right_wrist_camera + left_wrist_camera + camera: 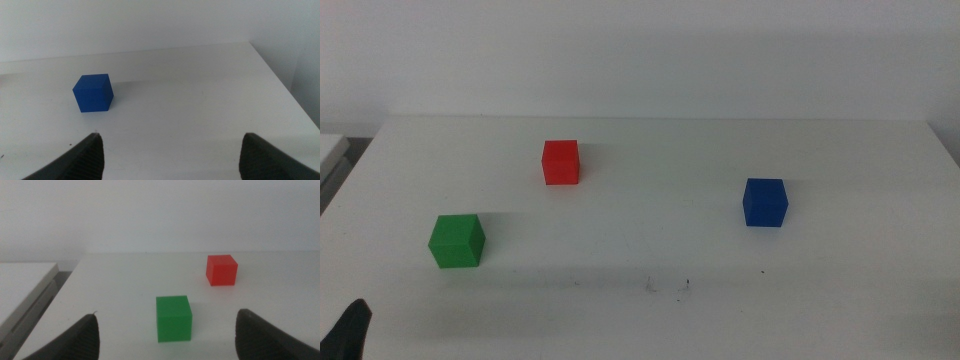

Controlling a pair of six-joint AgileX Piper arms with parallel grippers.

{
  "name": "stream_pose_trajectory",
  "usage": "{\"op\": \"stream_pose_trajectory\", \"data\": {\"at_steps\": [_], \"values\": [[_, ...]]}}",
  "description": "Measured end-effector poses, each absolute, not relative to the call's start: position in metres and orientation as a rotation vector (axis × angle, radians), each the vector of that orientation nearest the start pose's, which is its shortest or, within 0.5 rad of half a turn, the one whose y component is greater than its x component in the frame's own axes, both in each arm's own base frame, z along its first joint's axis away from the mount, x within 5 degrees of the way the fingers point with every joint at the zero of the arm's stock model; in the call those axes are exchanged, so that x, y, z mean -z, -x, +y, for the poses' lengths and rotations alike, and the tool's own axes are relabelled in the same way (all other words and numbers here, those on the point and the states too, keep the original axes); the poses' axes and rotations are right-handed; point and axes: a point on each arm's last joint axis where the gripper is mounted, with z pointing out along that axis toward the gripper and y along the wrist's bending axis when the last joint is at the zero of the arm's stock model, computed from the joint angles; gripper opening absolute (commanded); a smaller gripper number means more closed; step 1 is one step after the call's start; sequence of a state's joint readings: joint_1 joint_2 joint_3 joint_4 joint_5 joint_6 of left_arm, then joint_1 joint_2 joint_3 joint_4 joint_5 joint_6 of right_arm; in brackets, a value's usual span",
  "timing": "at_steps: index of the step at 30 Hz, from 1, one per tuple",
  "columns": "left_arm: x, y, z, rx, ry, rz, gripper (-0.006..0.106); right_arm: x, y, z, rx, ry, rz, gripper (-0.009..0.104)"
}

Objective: Stack red cubes first, then green, then blue cubes in a specific spot.

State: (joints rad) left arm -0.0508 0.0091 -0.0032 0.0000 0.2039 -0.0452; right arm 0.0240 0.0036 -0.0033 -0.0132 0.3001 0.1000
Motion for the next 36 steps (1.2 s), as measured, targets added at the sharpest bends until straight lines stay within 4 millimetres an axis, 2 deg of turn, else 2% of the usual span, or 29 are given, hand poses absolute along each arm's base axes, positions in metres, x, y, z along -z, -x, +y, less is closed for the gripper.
{"op": "stream_pose_trajectory", "data": {"at_steps": [4,6,11,14,19,22,25,31,36], "values": [[-0.235,-0.073,-0.004,0.068,-0.005,1.819,0.091,-0.187,-0.055,0.001,-0.077,-0.059,1.784,0.087],[-0.261,-0.089,-0.005,0.065,-0.005,1.895,0.091,-0.187,-0.055,0.001,-0.077,-0.059,1.784,0.087],[-0.321,-0.149,-0.009,0.077,0.005,2.147,0.091,-0.187,-0.055,0.001,-0.077,-0.059,1.784,0.087],[-0.344,-0.186,-0.012,0.100,0.015,2.279,0.091,-0.187,-0.055,0.001,-0.077,-0.059,1.784,0.087],[-0.366,-0.255,-0.022,0.176,0.032,2.479,0.091,-0.187,-0.055,0.001,-0.077,-0.059,1.784,0.087],[-0.366,-0.293,-0.038,0.212,0.026,2.564,0.091,-0.187,-0.055,0.001,-0.077,-0.059,1.784,0.087],[-0.356,-0.328,-0.064,0.232,0.018,2.624,0.091,-0.187,-0.055,0.001,-0.077,-0.059,1.784,0.087],[-0.313,-0.390,-0.113,0.207,-0.031,2.684,0.091,-0.187,-0.055,0.001,-0.077,-0.059,1.784,0.087],[-0.274,-0.431,-0.133,0.198,-0.023,2.708,0.091,-0.187,-0.055,0.001,-0.077,-0.059,1.784,0.087]]}}
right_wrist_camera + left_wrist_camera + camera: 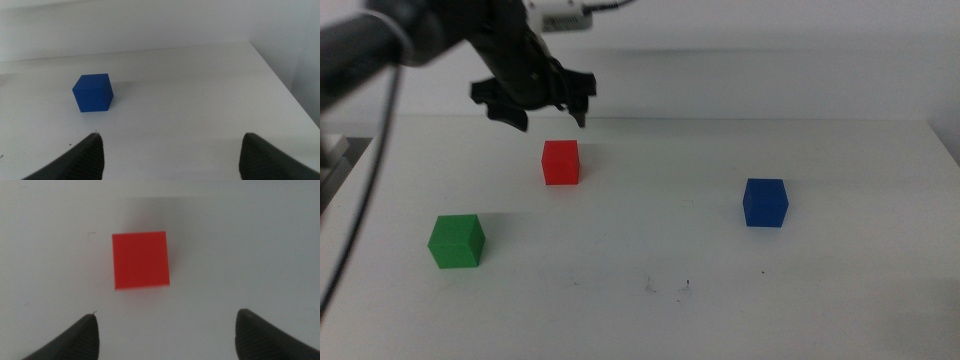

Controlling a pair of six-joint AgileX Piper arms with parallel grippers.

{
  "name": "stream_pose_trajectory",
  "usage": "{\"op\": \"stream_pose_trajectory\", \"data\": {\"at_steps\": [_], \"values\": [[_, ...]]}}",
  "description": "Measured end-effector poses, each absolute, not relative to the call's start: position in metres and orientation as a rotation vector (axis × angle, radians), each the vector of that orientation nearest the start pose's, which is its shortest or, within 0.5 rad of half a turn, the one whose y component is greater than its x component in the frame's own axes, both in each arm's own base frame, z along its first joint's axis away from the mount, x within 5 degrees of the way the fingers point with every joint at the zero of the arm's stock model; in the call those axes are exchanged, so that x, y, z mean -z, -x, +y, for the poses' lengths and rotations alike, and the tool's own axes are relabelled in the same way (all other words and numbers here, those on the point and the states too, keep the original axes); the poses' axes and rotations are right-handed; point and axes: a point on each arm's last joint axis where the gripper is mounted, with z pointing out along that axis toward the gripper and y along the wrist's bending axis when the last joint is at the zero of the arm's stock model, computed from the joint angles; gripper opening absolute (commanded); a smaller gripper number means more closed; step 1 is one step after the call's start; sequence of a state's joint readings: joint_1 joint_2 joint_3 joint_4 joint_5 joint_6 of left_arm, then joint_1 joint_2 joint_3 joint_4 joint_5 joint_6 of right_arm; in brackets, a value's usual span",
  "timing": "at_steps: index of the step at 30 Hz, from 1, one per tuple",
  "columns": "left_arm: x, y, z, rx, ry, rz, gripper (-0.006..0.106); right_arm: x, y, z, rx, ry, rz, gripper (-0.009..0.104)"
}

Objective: Stack red cubes first, then green, then blue cubes in a specific spot.

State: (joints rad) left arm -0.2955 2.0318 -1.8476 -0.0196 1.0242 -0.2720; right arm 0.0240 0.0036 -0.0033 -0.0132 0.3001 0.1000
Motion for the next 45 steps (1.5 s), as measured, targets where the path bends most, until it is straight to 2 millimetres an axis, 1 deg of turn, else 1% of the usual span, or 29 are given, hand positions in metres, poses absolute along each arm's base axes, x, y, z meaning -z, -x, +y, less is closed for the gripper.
{"op": "stream_pose_trajectory", "data": {"at_steps": [2,3,5,8,10,17,20,21,23,24,26,28,30,31,33,35,36,38,40,41,43,45], "values": [[-0.253,-0.445,-0.138,0.180,-0.023,2.737,0.091,-0.187,-0.055,0.001,-0.077,-0.059,1.784,0.087],[-0.246,-0.450,-0.139,0.178,-0.012,2.742,0.091,-0.187,-0.055,0.001,-0.077,-0.059,1.784,0.087],[-0.228,-0.459,-0.140,0.151,-0.001,2.760,0.091,-0.187,-0.055,0.001,-0.077,-0.059,1.784,0.087],[-0.206,-0.468,-0.142,0.133,0.006,2.768,0.091,-0.187,-0.055,0.001,-0.077,-0.059,1.784,0.087],[-0.195,-0.472,-0.142,0.120,0.002,2.767,0.091,-0.187,-0.055,0.001,-0.077,-0.059,1.784,0.087],[-0.172,-0.482,-0.143,0.096,0.027,2.745,0.091,-0.187,-0.055,0.001,-0.077,-0.059,1.784,0.087],[-0.164,-0.486,-0.138,0.093,0.046,2.743,0.090,-0.187,-0.055,0.001,-0.077,-0.059,1.784,0.087],[-0.164,-0.487,-0.136,0.093,0.052,2.740,0.089,-0.187,-0.055,0.001,-0.077,-0.059,1.784,0.087],[-0.161,-0.488,-0.134,0.094,0.058,2.735,0.082,-0.187,-0.055,0.001,-0.077,-0.059,1.784,0.087],[-0.161,-0.489,-0.134,0.096,0.059,2.730,0.075,-0.187,-0.055,0.001,-0.077,-0.059,1.784,0.087],[-0.161,-0.490,-0.133,0.098,0.063,2.723,0.060,-0.187,-0.055,0.001,-0.077,-0.059,1.784,0.087],[-0.161,-0.491,-0.132,0.104,0.069,2.720,0.040,-0.187,-0.055,0.001,-0.077,-0.059,1.784,0.087],[-0.162,-0.490,-0.133,0.128,0.078,2.725,0.024,-0.187,-0.055,0.001,-0.077,-0.059,1.784,0.087],[-0.161,-0.490,-0.134,0.141,0.084,2.738,0.016,-0.187,-0.055,0.001,-0.077,-0.059,1.784,0.087],[-0.166,-0.486,-0.134,0.157,0.100,2.766,0.007,-0.187,-0.055,0.001,-0.077,-0.059,1.784,0.087],[-0.179,-0.478,-0.140,0.158,0.100,2.777,0.000,-0.187,-0.055,0.001,-0.077,-0.059,1.784,0.087],[-0.189,-0.470,-0.145,0.153,0.105,2.771,-0.001,-0.187,-0.055,0.001,-0.077,-0.059,1.784,0.087],[-0.211,-0.447,-0.159,0.142,0.095,2.736,-0.001,-0.187,-0.055,0.001,-0.077,-0.059,1.784,0.087],[-0.232,-0.410,-0.180,0.187,0.079,2.689,-0.001,-0.187,-0.055,0.001,-0.077,-0.059,1.784,0.087],[-0.237,-0.391,-0.188,0.218,0.089,2.681,-0.001,-0.187,-0.055,0.001,-0.077,-0.059,1.784,0.087],[-0.241,-0.354,-0.211,0.292,0.080,2.670,-0.001,-0.187,-0.055,0.001,-0.077,-0.059,1.784,0.087],[-0.239,-0.330,-0.231,0.324,0.059,2.681,-0.001,-0.187,-0.055,0.001,-0.077,-0.059,1.784,0.087]]}}
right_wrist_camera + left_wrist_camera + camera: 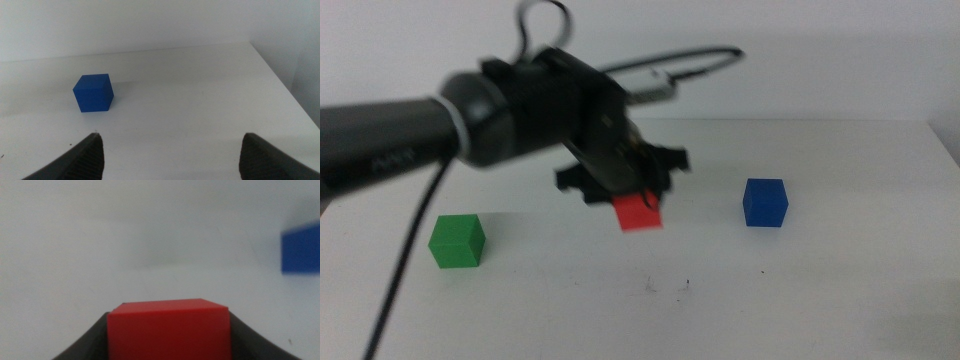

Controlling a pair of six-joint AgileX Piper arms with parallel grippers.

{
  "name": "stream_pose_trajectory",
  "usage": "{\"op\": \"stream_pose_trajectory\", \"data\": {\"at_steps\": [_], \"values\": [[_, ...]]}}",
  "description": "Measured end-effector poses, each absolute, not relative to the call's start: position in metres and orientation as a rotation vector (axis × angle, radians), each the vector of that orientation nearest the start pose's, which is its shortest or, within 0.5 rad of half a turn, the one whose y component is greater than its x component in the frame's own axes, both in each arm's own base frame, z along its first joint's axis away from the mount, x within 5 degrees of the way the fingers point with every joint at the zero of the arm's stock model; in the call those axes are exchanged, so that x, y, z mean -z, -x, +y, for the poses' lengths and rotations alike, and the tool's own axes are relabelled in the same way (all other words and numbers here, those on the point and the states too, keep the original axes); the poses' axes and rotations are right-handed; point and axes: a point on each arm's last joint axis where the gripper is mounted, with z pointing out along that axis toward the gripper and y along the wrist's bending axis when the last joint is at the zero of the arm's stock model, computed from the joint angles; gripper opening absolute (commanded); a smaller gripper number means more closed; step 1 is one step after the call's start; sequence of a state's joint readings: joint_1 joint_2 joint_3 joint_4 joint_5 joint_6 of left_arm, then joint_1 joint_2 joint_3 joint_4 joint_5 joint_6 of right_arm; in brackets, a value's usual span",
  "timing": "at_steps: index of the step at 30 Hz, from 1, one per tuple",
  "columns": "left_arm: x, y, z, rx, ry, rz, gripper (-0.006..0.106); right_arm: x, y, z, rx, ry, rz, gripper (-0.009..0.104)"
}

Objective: Stack red cubes first, then green, then blue cubes in a specific spot.

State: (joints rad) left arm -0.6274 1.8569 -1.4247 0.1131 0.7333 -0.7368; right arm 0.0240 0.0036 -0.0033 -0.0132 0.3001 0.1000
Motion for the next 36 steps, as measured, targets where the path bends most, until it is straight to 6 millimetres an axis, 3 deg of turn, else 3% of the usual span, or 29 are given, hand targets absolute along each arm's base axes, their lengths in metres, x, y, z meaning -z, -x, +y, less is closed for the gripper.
{"op": "stream_pose_trajectory", "data": {"at_steps": [5,15,36], "values": [[-0.222,-0.313,-0.259,0.283,0.037,2.702,-0.001,-0.187,-0.055,0.001,-0.077,-0.059,1.784,0.087],[-0.183,-0.320,-0.270,0.261,0.031,2.741,-0.001,-0.187,-0.055,0.001,-0.077,-0.059,1.784,0.087],[-0.169,-0.316,-0.278,0.273,-0.020,2.789,-0.001,-0.187,-0.055,0.001,-0.077,-0.059,1.784,0.087]]}}
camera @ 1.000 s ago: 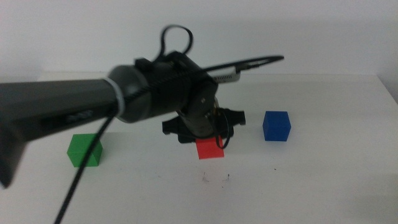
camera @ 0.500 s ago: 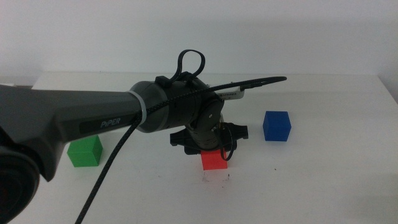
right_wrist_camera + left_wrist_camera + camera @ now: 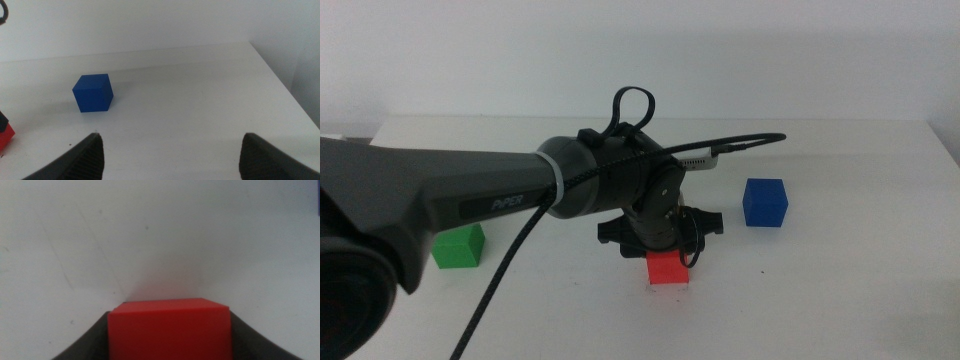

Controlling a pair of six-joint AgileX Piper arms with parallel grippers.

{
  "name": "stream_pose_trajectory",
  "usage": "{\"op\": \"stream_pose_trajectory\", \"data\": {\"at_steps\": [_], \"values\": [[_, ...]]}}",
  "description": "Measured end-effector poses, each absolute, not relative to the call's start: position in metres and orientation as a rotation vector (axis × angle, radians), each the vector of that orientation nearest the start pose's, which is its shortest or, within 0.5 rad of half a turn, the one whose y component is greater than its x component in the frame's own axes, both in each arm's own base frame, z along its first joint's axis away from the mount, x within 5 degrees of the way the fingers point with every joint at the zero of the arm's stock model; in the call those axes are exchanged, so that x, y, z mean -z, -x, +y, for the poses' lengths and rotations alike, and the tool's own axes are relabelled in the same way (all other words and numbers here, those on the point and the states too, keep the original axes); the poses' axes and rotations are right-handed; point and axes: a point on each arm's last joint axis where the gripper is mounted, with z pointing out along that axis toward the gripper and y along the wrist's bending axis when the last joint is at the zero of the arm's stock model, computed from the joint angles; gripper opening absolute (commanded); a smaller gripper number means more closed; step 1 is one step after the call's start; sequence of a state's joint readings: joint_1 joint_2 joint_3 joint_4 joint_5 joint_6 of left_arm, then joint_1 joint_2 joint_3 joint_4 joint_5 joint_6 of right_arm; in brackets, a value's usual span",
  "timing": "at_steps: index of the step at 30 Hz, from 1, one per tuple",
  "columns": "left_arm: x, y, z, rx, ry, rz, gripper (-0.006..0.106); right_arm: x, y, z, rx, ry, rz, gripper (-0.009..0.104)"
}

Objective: Stack red cubes first, then green, then blue cubes in a specific spot.

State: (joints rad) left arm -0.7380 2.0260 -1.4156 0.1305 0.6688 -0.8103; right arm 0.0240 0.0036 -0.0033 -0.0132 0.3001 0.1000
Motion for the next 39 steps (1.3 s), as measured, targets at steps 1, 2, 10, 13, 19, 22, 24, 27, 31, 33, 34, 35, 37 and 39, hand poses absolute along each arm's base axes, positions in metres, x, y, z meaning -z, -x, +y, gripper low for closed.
{"op": "stream_pose_trajectory", "data": {"at_steps": [1,2,10,13,19,22,24,27,31,33,34,35,37,39], "values": [[-0.167,-0.316,-0.278,0.273,-0.018,2.794,-0.001,-0.187,-0.055,0.001,-0.077,-0.059,1.784,0.087],[-0.167,-0.316,-0.279,0.273,-0.024,2.794,-0.001,-0.187,-0.055,0.001,-0.077,-0.059,1.784,0.087],[-0.166,-0.315,-0.279,0.272,-0.044,2.799,0.050,-0.187,-0.055,0.001,-0.077,-0.059,1.784,0.087],[-0.166,-0.315,-0.279,0.266,-0.056,2.804,0.083,-0.187,-0.055,0.001,-0.077,-0.059,1.784,0.087],[-0.180,-0.312,-0.276,0.262,-0.109,2.791,0.094,-0.187,-0.055,0.001,-0.077,-0.059,1.784,0.087],[-0.217,-0.308,-0.263,0.232,-0.139,2.729,0.094,-0.187,-0.055,0.001,-0.077,-0.059,1.784,0.087],[-0.248,-0.305,-0.242,0.168,-0.138,2.697,0.094,-0.187,-0.055,0.001,-0.077,-0.059,1.784,0.087],[-0.281,-0.305,-0.195,0.030,-0.082,2.716,0.094,-0.187,-0.055,0.001,-0.077,-0.059,1.784,0.087],[-0.292,-0.317,-0.127,-0.114,0.023,2.787,0.094,-0.187,-0.055,0.001,-0.077,-0.059,1.784,0.087],[-0.285,-0.324,-0.097,-0.131,0.072,2.833,0.094,-0.187,-0.055,0.001,-0.077,-0.059,1.784,0.087],[-0.281,-0.325,-0.086,-0.129,0.076,2.858,0.094,-0.187,-0.055,0.001,-0.077,-0.059,1.784,0.087],[-0.276,-0.326,-0.073,-0.115,0.091,2.879,0.094,-0.187,-0.055,0.001,-0.077,-0.059,1.784,0.087],[-0.269,-0.329,-0.055,-0.069,0.107,2.889,0.094,-0.187,-0.055,0.001,-0.077,-0.059,1.784,0.087],[-0.262,-0.333,-0.039,-0.014,0.131,2.883,0.094,-0.187,-0.055,0.001,-0.077,-0.059,1.784,0.087]]}}
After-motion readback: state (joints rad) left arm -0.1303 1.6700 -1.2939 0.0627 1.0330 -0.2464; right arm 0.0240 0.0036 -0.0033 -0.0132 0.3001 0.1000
